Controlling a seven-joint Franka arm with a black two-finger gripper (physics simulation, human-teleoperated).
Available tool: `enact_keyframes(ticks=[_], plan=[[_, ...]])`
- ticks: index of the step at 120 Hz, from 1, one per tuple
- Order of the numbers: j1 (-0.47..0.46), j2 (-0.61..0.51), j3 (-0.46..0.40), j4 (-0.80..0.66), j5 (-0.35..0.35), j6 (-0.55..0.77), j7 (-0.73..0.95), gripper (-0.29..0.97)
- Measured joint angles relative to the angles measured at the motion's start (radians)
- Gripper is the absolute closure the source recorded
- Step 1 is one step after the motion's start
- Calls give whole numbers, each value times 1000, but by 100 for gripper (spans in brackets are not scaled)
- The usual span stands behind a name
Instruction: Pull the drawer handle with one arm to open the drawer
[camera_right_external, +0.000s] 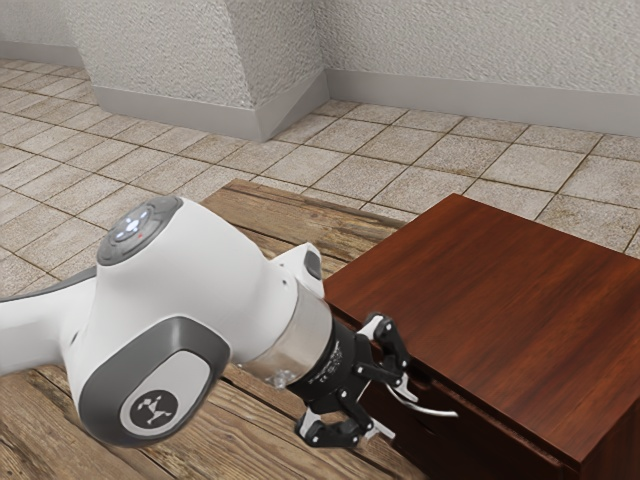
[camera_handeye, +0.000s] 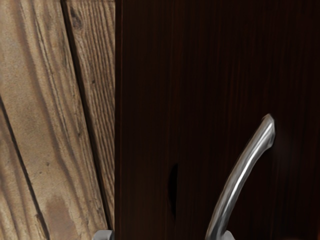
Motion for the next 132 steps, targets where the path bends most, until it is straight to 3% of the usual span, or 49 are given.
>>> enact_keyframes(ticks=[21, 43, 132], plan=[[-1, -4, 0, 0, 0, -11, 1, 66], [-2, -28, 7, -6, 2, -32, 2, 74], [-32, -183, 9, -126, 3, -65, 7, 79]])
